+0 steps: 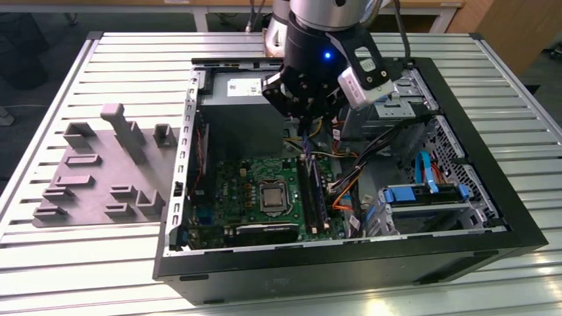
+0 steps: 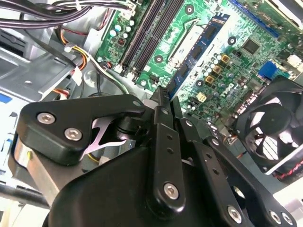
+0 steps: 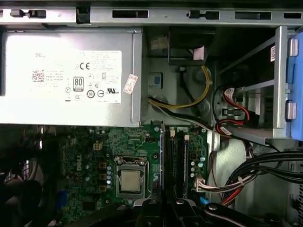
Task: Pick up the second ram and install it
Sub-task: 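Insert the second ram into the second slot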
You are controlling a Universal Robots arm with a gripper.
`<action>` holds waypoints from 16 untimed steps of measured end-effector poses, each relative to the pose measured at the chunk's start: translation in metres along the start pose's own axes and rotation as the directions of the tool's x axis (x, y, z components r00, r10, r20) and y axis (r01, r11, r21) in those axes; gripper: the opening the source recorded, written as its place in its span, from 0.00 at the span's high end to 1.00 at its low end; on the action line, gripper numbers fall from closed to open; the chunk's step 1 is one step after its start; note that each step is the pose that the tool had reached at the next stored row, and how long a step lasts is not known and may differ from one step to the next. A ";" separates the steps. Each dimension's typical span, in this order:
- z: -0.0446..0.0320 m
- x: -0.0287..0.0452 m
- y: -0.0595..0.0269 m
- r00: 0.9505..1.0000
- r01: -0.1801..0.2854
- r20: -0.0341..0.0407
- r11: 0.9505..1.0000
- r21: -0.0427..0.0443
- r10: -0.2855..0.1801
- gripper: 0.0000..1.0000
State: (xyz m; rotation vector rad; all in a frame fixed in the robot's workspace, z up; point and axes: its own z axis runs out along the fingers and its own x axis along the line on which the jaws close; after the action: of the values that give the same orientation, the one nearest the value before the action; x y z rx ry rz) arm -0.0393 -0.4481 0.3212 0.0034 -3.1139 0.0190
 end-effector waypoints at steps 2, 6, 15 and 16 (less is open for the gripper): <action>0.0034 -0.0005 -0.0013 1.000 0.000 0.000 1.000 0.000 0.000 0.86; 0.0103 -0.0014 -0.0048 1.000 0.000 0.000 1.000 0.000 0.000 0.86; 0.0264 -0.0057 -0.0074 1.000 -0.005 0.000 1.000 -0.001 0.005 0.86; 0.0280 -0.0066 -0.0076 1.000 -0.006 0.000 1.000 -0.001 0.006 0.86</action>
State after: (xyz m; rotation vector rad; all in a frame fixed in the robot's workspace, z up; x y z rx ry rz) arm -0.0335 -0.4560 0.2931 -0.0061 -3.1137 0.0182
